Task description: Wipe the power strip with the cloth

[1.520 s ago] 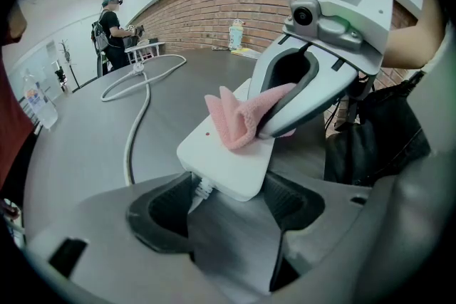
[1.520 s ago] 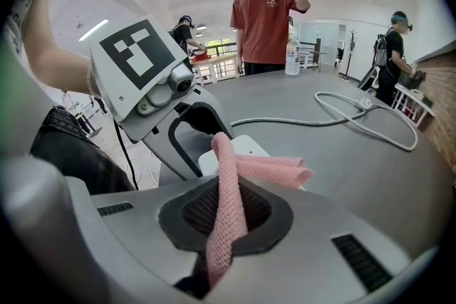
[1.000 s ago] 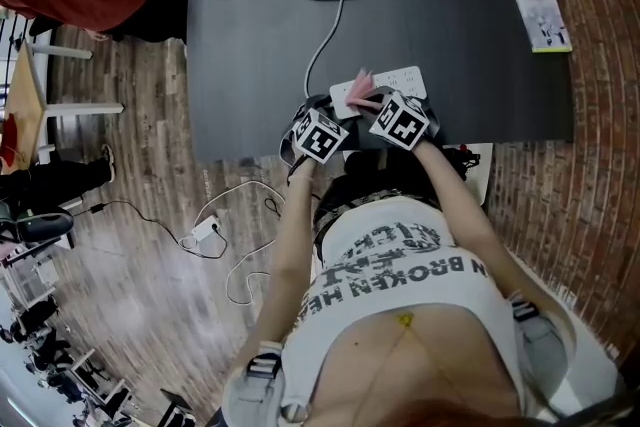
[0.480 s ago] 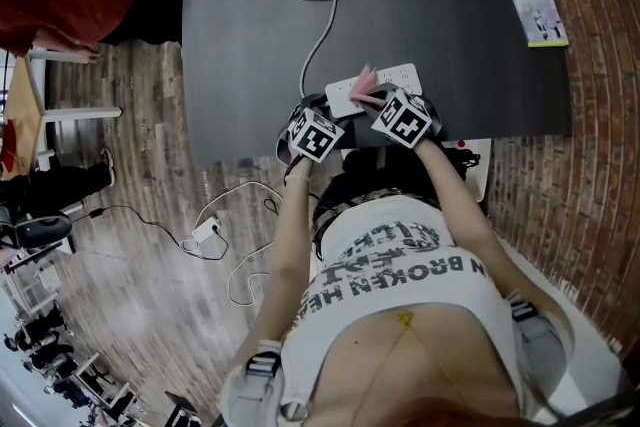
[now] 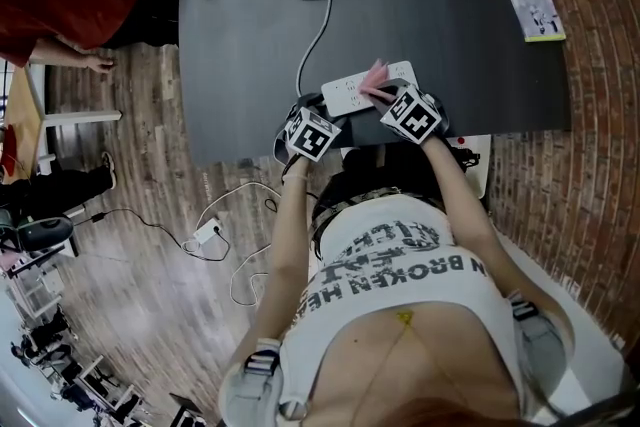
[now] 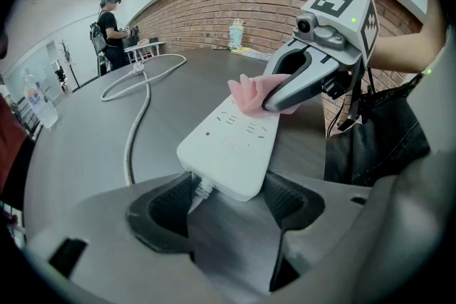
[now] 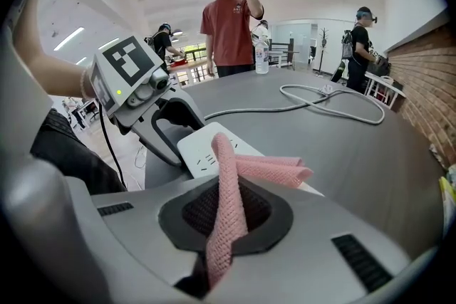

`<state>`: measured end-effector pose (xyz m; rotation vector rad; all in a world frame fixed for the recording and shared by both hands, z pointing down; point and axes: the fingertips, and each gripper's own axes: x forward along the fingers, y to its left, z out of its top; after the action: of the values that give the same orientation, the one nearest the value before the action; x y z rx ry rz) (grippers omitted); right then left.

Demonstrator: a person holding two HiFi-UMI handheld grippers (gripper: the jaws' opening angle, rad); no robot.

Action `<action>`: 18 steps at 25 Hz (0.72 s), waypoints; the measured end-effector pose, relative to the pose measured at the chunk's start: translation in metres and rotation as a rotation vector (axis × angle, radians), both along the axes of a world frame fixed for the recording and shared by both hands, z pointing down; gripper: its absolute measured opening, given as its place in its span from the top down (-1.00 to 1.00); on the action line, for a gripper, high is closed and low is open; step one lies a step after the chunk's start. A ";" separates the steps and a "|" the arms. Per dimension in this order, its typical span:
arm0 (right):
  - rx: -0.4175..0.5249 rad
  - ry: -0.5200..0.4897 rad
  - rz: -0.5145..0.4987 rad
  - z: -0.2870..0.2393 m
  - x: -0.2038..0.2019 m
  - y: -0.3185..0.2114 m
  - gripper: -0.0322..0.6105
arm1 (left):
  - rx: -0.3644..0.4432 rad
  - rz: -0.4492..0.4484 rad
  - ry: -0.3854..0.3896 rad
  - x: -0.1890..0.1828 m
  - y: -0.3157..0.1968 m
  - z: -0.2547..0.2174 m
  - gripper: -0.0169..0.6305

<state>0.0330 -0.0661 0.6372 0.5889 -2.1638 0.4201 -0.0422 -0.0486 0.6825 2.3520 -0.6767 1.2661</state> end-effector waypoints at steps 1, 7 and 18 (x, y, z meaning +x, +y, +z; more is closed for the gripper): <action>0.001 -0.002 0.002 0.000 0.001 0.000 0.85 | 0.001 0.000 -0.003 0.000 0.000 0.000 0.03; 0.008 -0.016 0.014 0.001 0.000 -0.001 0.85 | -0.002 -0.002 -0.005 -0.001 0.000 0.000 0.03; 0.015 0.008 0.021 -0.001 0.008 0.001 0.85 | -0.006 -0.001 -0.009 -0.001 0.001 0.000 0.03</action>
<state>0.0406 -0.0650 0.6358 0.6207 -2.1563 0.4128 -0.0432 -0.0477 0.6824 2.3425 -0.6761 1.2775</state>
